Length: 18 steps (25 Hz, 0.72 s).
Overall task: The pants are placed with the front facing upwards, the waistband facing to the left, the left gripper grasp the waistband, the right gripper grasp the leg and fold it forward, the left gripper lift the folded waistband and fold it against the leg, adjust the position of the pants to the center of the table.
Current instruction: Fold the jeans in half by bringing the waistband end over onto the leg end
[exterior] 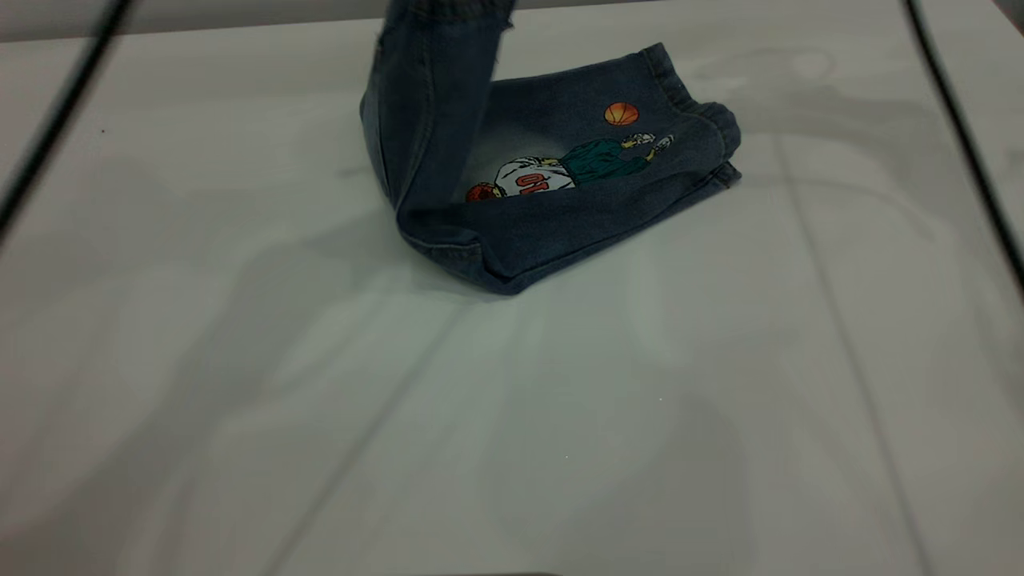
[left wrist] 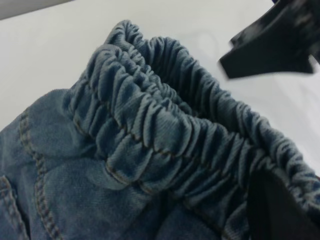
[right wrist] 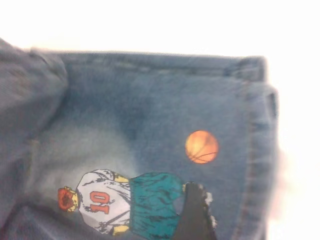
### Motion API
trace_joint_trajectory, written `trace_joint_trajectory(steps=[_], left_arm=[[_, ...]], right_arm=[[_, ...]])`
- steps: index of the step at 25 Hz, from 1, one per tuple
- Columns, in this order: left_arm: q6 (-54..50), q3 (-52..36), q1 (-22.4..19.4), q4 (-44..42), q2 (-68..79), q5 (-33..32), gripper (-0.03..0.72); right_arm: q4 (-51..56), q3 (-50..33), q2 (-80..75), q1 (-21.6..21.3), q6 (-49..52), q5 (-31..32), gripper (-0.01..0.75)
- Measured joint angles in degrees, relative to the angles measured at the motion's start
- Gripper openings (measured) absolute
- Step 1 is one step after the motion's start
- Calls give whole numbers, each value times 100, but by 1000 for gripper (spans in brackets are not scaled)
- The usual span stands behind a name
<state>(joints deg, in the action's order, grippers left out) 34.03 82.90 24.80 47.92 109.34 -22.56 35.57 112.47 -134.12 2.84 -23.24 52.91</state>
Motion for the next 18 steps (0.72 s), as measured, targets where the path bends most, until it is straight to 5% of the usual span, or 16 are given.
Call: trace_joint_trajectory(steps=[7,13,18], left_arm=[[0,75,500,176,892,852,62],[0,516,576,209,1710,957,67],[312,746,576,216,1900,645,209]], right_arm=[[0,0,427,-55,0,136,490],[13,0,711,-55,0,233,490],[75,0,815,-55,0,499,490]])
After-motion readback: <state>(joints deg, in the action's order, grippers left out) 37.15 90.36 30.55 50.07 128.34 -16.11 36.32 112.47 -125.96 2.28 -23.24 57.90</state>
